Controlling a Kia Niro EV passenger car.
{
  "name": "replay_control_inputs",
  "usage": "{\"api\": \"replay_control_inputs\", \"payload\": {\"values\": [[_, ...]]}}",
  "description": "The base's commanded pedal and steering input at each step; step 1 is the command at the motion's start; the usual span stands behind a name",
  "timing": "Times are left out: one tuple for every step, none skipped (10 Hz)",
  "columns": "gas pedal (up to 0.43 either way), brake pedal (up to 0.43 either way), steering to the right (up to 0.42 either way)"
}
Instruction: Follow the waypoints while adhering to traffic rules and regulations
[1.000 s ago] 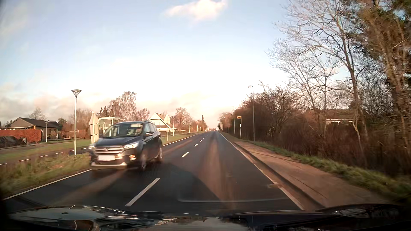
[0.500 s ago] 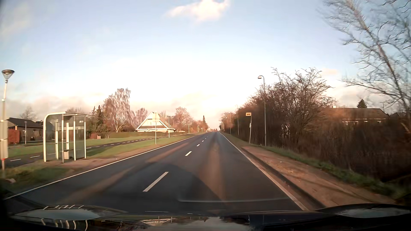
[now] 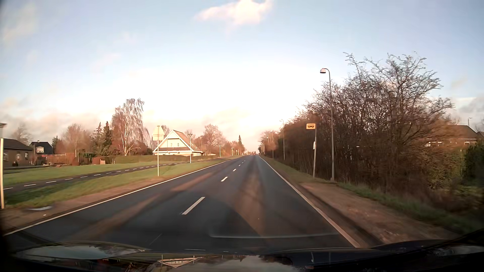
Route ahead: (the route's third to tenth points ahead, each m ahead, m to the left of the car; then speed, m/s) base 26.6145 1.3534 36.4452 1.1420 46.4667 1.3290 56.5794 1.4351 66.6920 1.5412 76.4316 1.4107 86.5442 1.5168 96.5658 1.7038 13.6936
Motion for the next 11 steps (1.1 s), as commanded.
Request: {"api": "replay_control_inputs", "payload": {"values": [[0.177,0.0,0.0],[0.177,0.0,0.0],[0.177,0.0,0.0],[0.177,0.0,0.0],[0.177,0.0,0.0],[0.197,0.0,0.0],[0.197,0.0,0.001],[0.197,0.0,0.002],[0.197,0.0,0.003],[0.197,0.0,0.003],[0.197,0.0,0.003]]}}
